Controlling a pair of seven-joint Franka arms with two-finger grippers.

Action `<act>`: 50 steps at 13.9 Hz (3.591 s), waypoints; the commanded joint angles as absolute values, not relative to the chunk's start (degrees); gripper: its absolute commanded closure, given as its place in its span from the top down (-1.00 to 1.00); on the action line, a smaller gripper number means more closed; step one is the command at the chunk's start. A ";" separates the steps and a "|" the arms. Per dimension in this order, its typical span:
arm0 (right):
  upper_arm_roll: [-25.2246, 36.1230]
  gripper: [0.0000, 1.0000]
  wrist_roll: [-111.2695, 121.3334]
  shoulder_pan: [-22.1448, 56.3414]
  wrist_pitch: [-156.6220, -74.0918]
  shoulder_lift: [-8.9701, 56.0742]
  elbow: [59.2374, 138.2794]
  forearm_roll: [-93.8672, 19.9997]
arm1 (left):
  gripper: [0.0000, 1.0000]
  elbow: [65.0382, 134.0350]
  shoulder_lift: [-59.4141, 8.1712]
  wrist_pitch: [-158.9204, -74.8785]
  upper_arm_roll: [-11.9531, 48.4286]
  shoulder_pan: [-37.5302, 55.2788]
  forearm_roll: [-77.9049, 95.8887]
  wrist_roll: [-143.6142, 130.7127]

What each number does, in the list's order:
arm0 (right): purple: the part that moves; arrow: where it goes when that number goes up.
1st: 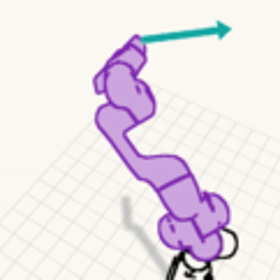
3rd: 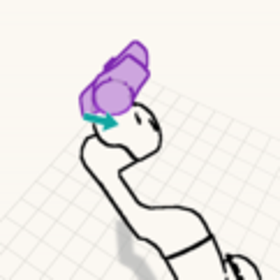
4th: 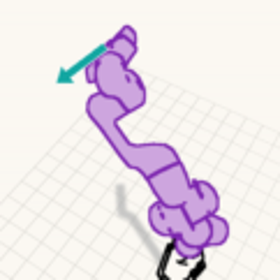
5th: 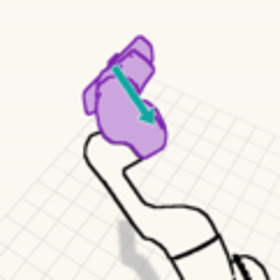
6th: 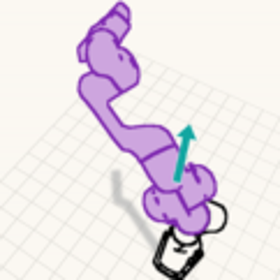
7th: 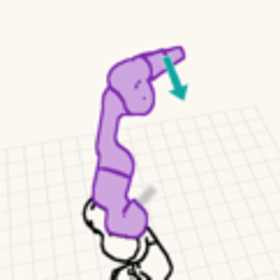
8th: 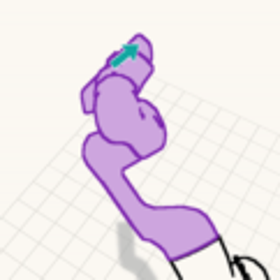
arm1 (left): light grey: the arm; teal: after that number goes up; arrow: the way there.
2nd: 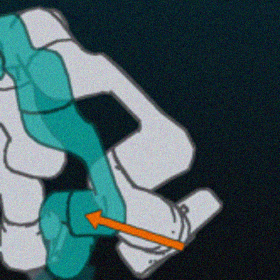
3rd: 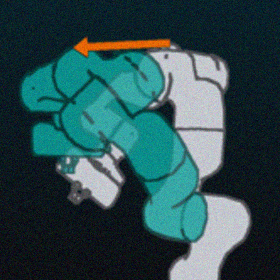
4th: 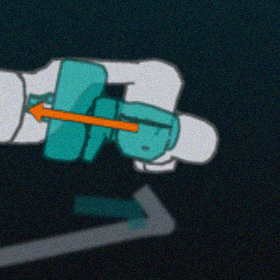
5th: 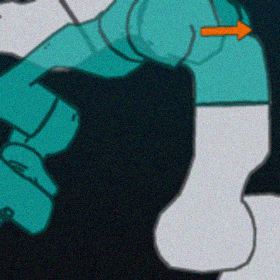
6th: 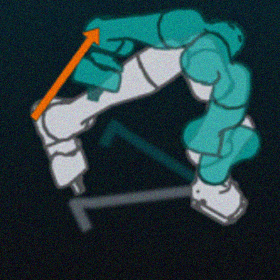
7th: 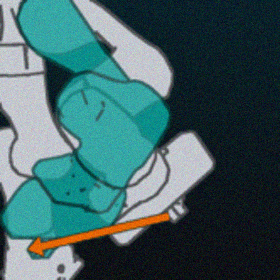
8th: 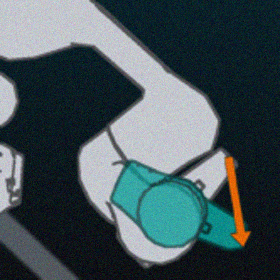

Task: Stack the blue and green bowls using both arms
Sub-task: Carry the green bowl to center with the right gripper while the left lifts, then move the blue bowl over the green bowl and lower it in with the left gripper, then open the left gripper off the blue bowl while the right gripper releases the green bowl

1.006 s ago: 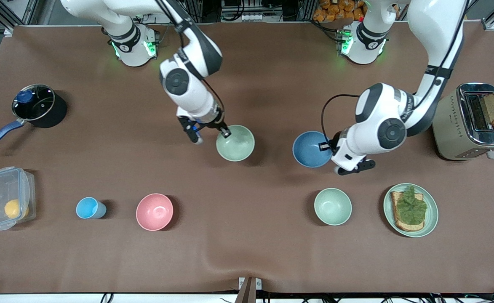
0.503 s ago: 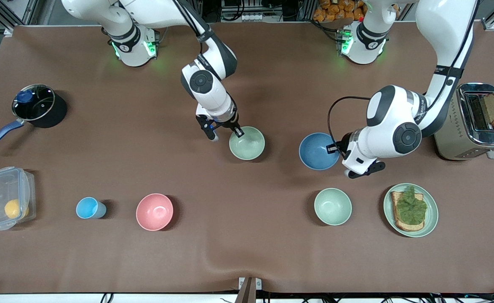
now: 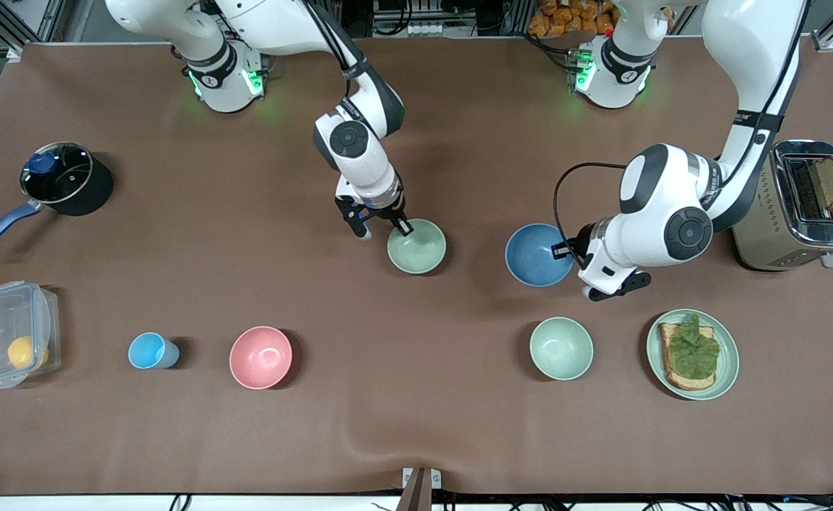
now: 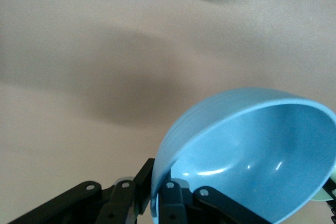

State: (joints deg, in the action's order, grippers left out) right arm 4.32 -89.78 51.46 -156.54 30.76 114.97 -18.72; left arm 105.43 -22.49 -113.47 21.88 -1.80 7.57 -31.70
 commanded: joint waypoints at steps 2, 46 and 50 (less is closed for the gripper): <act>5.18 1.00 -91.76 49.15 -148.31 27.44 113.30 -17.58 | -1.00 105.73 -21.97 -113.38 22.24 0.25 9.05 -34.88; 5.36 1.00 -81.32 40.09 -137.42 30.87 108.37 -35.78 | 1.00 93.61 -32.88 -121.66 20.40 18.02 8.27 -47.81; 7.38 1.00 -74.01 33.67 -120.17 24.36 107.93 -33.68 | 1.00 91.94 -27.26 -114.89 19.25 12.94 0.81 -47.37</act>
State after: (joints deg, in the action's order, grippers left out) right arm 7.16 -76.87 36.39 -125.51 28.70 106.71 -34.60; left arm 92.10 -30.80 -118.83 19.36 16.05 4.04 -46.35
